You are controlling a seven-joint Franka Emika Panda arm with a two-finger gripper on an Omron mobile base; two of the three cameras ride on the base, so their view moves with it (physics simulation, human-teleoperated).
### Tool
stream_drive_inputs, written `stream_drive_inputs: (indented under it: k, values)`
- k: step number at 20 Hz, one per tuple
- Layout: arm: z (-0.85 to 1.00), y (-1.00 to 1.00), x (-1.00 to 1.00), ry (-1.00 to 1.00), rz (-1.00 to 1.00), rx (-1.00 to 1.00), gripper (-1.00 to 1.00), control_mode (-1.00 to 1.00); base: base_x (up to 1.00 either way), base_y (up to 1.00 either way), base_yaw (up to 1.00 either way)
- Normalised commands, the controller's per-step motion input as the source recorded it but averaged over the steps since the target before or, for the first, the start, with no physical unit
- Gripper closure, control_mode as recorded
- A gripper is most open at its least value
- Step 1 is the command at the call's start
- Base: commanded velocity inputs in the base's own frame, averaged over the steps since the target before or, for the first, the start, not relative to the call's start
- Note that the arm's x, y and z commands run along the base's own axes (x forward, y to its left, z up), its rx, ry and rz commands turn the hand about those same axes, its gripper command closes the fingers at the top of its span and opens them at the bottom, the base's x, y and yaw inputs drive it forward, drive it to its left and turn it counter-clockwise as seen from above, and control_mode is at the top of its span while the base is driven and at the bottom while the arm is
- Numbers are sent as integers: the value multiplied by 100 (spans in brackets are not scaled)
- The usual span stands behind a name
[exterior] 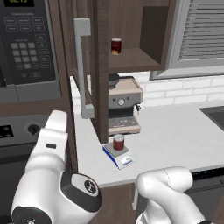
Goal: Pick the canned food and place it on the digital scale for weighing, and close the cabinet.
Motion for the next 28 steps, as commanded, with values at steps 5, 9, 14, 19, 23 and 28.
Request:
stream_drive_inputs:
  k: [5,9,14,19,23,28]
  values:
    - [-7,47,57,25,-15,-12,-100,-100,0,0,0]
    - [-5,1,42,16,-11,-1,-100,-100,0,0,0]
    - [-33,44,62,25,-7,-17,-100,-100,0,0,0]
    - [-9,13,39,15,-3,-7,-100,-100,0,0,0]
    - [13,-62,0,0,0,6,-100,-100,0,0,0]
    - [13,-93,0,-2,0,11,-100,-100,0,0,0]
